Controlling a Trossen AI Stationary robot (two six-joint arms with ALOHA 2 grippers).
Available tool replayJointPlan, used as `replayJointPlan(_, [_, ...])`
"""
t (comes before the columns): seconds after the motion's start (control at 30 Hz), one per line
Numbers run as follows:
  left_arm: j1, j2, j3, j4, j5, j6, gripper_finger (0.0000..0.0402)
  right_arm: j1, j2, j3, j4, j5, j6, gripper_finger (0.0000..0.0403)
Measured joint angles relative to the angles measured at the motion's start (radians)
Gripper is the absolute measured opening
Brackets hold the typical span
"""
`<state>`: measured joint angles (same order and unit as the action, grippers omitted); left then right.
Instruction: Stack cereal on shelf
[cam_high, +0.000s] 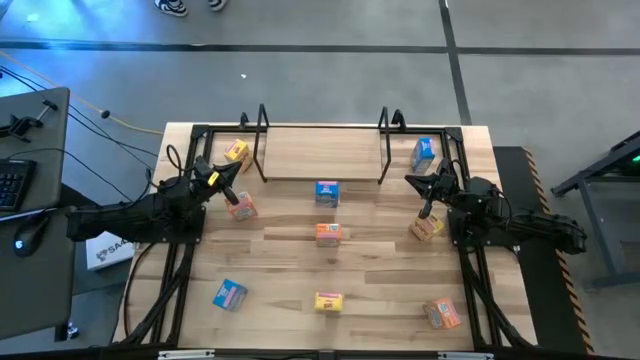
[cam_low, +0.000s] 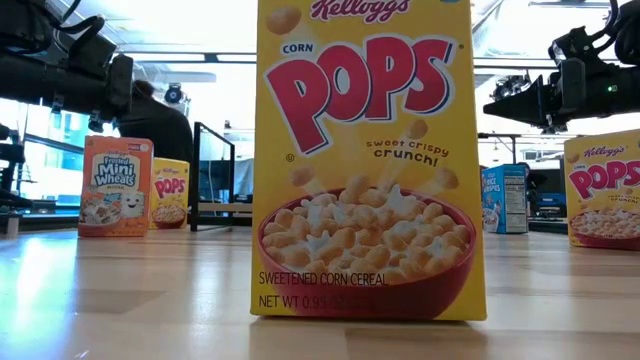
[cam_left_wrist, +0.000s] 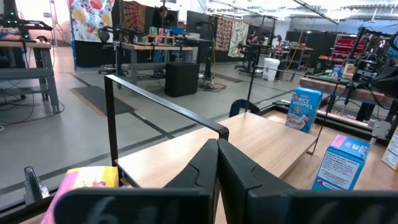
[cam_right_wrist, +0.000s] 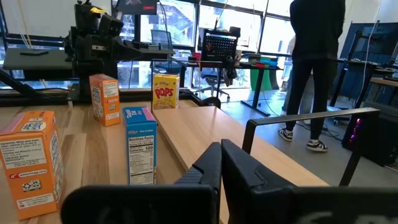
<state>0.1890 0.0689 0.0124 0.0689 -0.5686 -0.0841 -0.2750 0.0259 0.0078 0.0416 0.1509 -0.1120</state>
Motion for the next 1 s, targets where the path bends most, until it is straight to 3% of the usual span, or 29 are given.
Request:
replayJointPlan(0.3, [0.000, 0.000, 0.000, 0.014, 0.002, -0.001, 0.0000, 0.000, 0.000, 0.000, 0.000, 0.000, 0.000, 0.0000])
replayJointPlan(0.5, [0.000, 0.000, 0.000, 0.022, 0.078, -0.061, 0.0000, 0.000, 0.000, 0.000, 0.000, 0.000, 0.000, 0.0000])
replayJointPlan(0.7, [0.000, 0.000, 0.001, 0.151, 0.091, -0.056, 0.0000, 0.000, 0.000, 0.000, 0.000, 0.000, 0.000, 0.0000])
replayJointPlan(1.0, [0.000, 0.003, 0.002, 0.313, 0.334, -0.097, 0.0000, 0.000, 0.000, 0.000, 0.000, 0.000, 0.000, 0.0000])
